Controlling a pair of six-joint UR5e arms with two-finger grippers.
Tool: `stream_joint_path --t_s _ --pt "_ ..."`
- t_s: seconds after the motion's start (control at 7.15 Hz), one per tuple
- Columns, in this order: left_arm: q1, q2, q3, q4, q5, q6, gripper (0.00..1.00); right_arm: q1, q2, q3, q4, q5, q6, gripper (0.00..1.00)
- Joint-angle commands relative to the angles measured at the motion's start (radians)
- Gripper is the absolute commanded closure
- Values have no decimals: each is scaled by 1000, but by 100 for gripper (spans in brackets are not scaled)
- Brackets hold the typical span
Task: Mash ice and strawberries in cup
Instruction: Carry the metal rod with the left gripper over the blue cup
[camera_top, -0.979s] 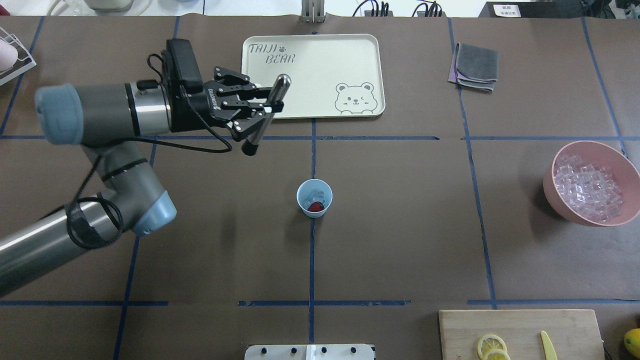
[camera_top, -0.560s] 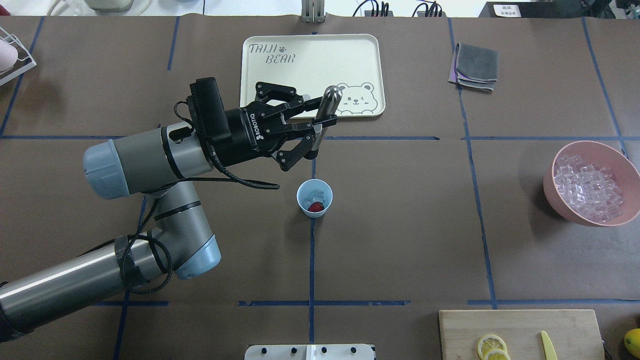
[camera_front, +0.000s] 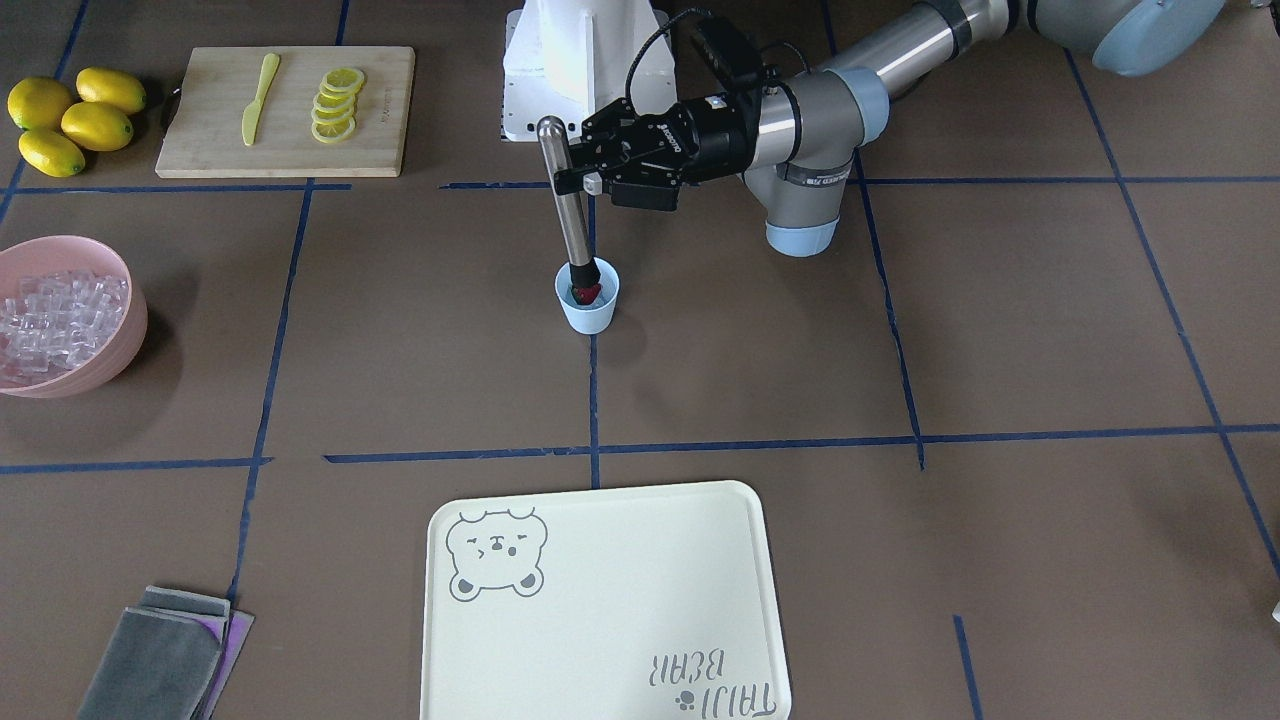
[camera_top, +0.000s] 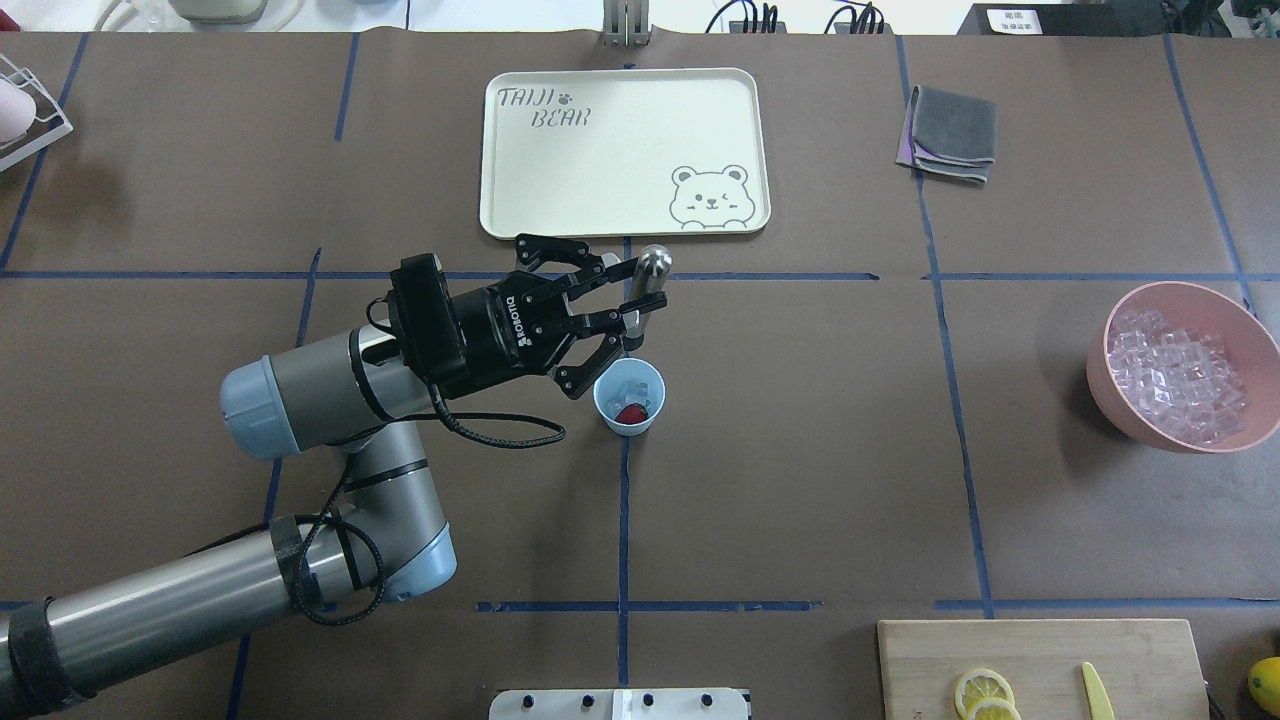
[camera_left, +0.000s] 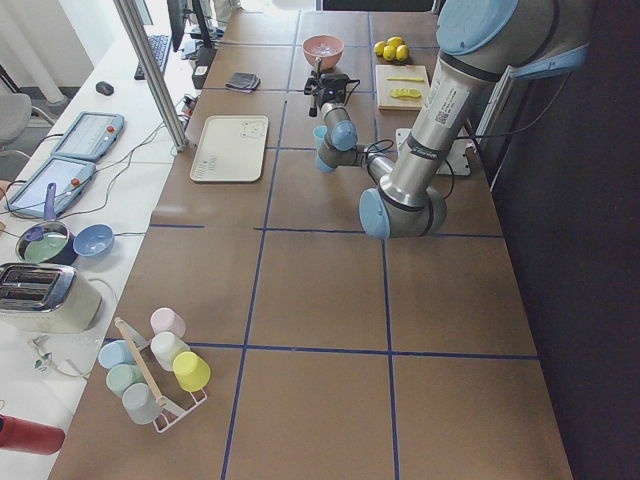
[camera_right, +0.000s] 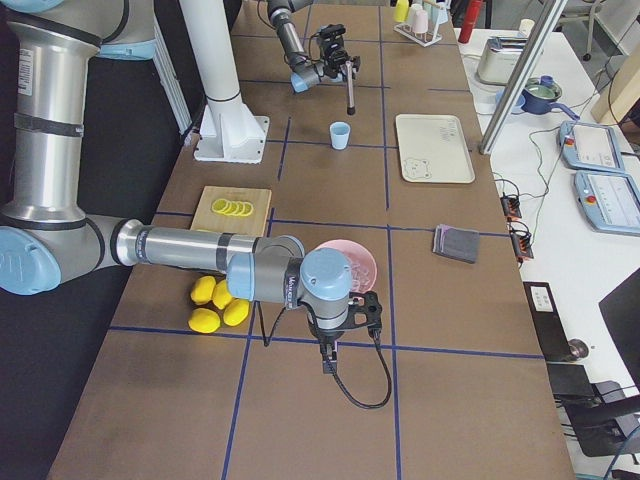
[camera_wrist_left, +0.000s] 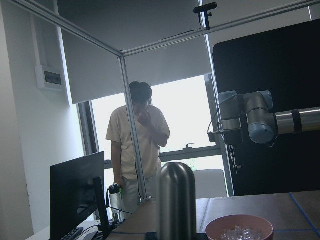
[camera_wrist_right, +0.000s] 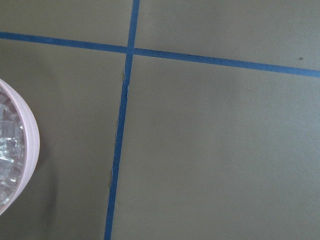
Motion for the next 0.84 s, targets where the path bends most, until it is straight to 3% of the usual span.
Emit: stream_joint_path --t_s 0.0,0.7 --pt "24 3 61 -52 16 16 100 0 0 0 0 0 0 1" --pt "108 8 101 -79 80 78 100 0 -2 -1 0 0 0 1"
